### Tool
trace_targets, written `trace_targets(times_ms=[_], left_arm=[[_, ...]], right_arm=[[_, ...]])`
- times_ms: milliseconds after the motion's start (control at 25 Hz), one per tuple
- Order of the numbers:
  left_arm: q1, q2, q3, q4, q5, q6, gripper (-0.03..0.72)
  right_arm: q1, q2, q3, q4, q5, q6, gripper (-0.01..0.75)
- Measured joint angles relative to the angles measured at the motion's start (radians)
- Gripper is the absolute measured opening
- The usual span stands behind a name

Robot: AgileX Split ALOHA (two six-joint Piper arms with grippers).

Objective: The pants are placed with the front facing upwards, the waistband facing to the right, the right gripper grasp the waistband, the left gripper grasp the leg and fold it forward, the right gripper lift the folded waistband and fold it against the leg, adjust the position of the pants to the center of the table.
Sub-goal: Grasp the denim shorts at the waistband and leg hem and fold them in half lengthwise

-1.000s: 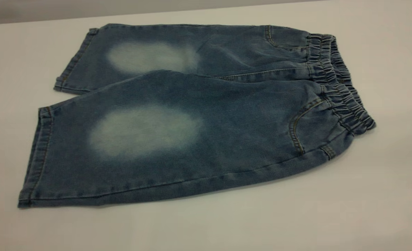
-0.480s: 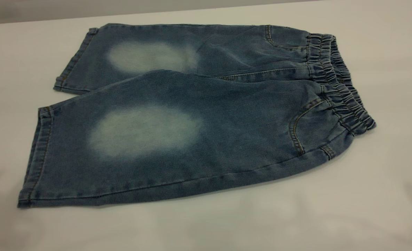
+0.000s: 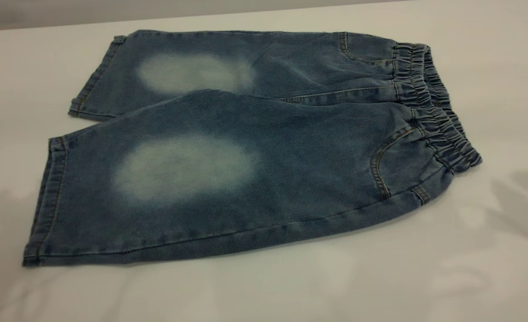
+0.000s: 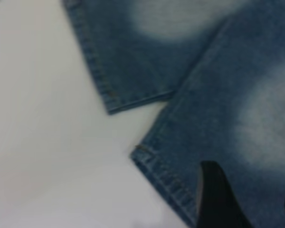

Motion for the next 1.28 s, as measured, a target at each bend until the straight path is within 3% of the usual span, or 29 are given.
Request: trace_targets(times_ms=[240, 440, 720, 880, 1280], left_arm=[[-0.057, 0.112, 0.0, -0.008, -0.019, -0.001, 0.333], [-0.101, 0.144, 0.0, -0.008, -0.049, 0.045, 0.333], [-0.101, 0.146, 0.0, -0.013, -0.06, 0.047, 0.333], [-0.101, 0.146, 0.0, -0.04, -0.054, 0.047, 0.333], [-0.101, 0.146, 0.0, -0.044, -0.05, 0.046, 0.333]], right_arm=[[0.0, 0.211, -0.003, 0.16, -0.058, -0.195, 0.426], [0.0, 0.283, -0.009, 0.313, -0.026, -0.365, 0.426], [-0.005, 0.349, -0.111, 0.565, 0.081, -0.64, 0.426], [-0.059, 0.437, -0.166, 0.682, 0.173, -0.772, 0.426], [-0.288, 0.623, -0.182, 0.867, 0.427, -1.023, 0.426]])
